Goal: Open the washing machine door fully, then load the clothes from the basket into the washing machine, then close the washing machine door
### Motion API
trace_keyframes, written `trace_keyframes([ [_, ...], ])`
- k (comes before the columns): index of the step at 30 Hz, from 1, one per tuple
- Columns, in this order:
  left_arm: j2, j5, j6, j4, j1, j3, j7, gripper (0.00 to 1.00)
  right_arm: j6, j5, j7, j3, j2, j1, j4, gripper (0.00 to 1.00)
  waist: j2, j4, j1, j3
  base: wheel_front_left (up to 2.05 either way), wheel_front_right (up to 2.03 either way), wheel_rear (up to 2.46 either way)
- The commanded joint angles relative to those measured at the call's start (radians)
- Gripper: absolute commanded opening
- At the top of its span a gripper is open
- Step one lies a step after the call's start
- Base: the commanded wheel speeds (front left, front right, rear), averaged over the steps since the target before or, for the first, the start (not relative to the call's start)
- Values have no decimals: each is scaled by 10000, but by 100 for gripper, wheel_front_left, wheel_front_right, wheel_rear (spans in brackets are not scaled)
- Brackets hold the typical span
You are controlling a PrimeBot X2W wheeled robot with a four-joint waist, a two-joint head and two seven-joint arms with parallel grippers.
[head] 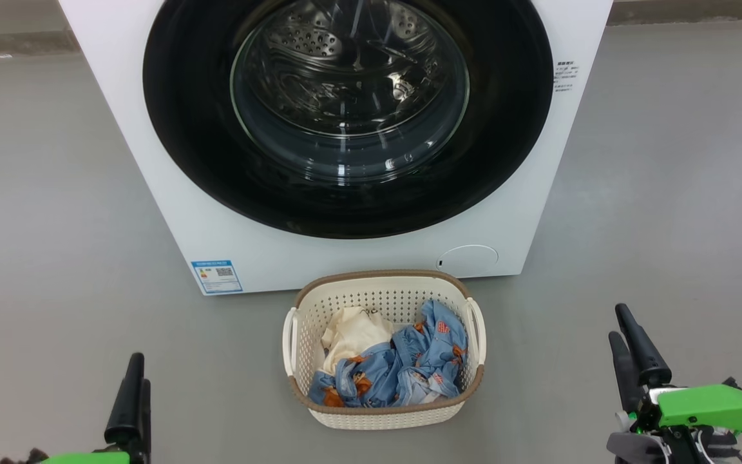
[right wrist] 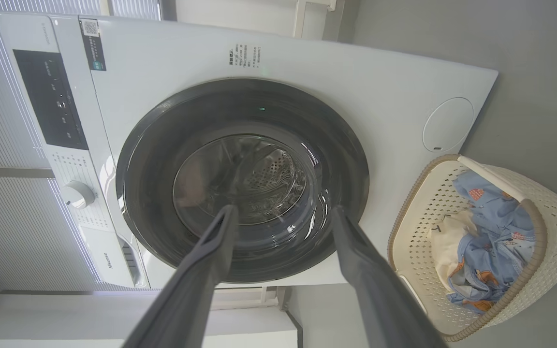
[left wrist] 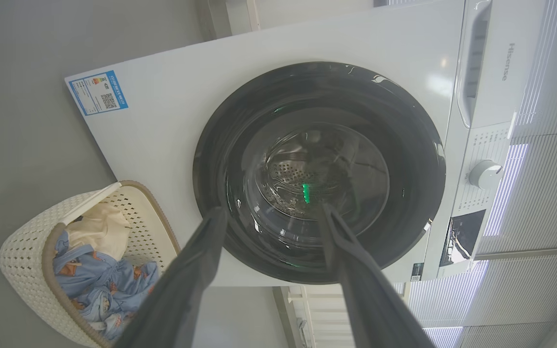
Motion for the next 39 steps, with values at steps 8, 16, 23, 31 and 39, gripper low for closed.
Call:
trace_keyframes([
  [8,650,809,-30,-475,-661,-466,-554,100,27,-809,-348,449,-226,-715,-542,100,0,41,0,72,0,0,0],
  [16,1009,1645,-35,-283,-842,-847,-899,100,30,-1828,-578,760,-332,-874,-609,100,0,65,0,121,0,0,0],
  [23,1111,2632,-39,-164,-996,-930,-1087,100,33,-2747,-750,979,-396,-999,-649,100,0,68,0,150,0,0,0],
  [31,1171,4080,-45,-265,-1088,-1038,-1323,100,36,-4164,-979,1202,-433,-1121,-678,100,0,88,0,163,0,0,0],
  [39,1195,5440,-50,-305,-1125,-1073,-1559,100,39,-5793,-1208,1292,-419,-1270,-498,100,0,122,0,164,0,0,0],
])
